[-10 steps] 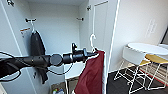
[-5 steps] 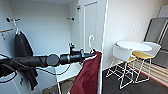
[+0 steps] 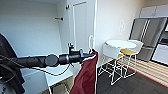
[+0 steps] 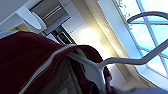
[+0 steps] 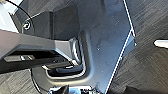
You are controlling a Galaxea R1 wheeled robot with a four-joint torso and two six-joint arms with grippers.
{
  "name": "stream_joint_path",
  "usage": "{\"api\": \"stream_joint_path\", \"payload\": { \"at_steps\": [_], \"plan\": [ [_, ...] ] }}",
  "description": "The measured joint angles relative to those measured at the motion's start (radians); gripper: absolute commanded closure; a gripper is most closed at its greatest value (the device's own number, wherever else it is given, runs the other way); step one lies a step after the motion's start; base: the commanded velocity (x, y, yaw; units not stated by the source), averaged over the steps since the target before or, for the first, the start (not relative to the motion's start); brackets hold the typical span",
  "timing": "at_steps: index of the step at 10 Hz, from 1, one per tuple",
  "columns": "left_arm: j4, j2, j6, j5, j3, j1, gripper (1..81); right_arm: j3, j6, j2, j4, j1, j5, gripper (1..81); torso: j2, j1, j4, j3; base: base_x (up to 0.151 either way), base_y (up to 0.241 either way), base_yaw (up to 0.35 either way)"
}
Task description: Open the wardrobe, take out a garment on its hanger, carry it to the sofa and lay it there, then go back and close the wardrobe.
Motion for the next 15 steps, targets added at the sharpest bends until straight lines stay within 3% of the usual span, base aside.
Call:
{"api": "stream_joint_path", "payload": {
  "at_steps": [15],
  "plan": [
    [0.026,-0.033,0.001,0.007,0.047,-0.003,81.1,-0.011,0.001,0.013,0.002,-0.001,0.006,1.0,0.0,0.0,0.0,0.0,0.0,0.0,-0.293]
  ]
}}
